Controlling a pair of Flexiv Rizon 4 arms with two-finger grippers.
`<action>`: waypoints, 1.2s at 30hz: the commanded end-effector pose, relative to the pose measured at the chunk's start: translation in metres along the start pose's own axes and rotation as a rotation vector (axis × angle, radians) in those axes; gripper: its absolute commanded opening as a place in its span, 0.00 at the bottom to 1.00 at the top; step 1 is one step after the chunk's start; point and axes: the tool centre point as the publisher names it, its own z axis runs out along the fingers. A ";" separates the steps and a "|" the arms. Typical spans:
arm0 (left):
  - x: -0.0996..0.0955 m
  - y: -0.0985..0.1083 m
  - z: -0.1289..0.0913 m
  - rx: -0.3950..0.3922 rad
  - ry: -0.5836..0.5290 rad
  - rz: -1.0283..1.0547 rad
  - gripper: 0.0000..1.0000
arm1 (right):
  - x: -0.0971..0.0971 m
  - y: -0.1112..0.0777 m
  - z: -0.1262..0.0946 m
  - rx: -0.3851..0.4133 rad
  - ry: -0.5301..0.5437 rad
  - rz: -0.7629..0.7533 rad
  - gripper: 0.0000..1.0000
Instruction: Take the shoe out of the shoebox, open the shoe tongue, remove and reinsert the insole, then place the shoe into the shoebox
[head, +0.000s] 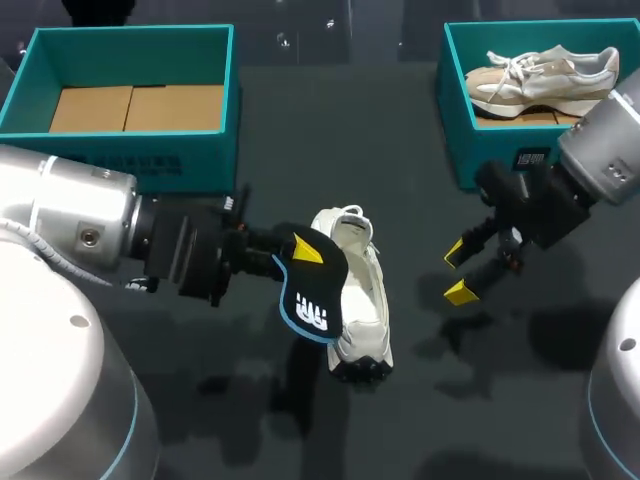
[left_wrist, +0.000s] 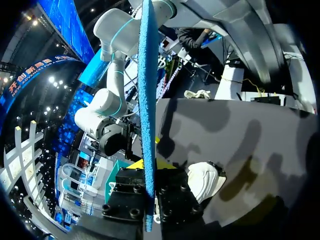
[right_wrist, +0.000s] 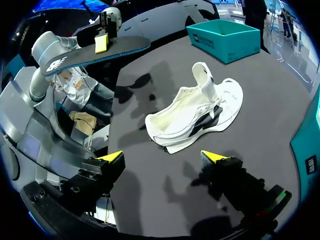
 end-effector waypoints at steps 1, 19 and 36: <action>0.003 -0.005 -0.004 -0.006 0.000 0.001 0.00 | 0.005 0.000 -0.001 0.004 -0.036 0.002 1.00; 0.033 -0.011 0.004 0.069 0.039 -0.214 0.00 | 0.009 -0.009 0.033 0.083 -0.220 -0.221 1.00; 0.049 -0.019 0.026 0.128 0.075 -0.275 0.00 | -0.004 -0.013 0.051 0.133 -0.231 -0.279 1.00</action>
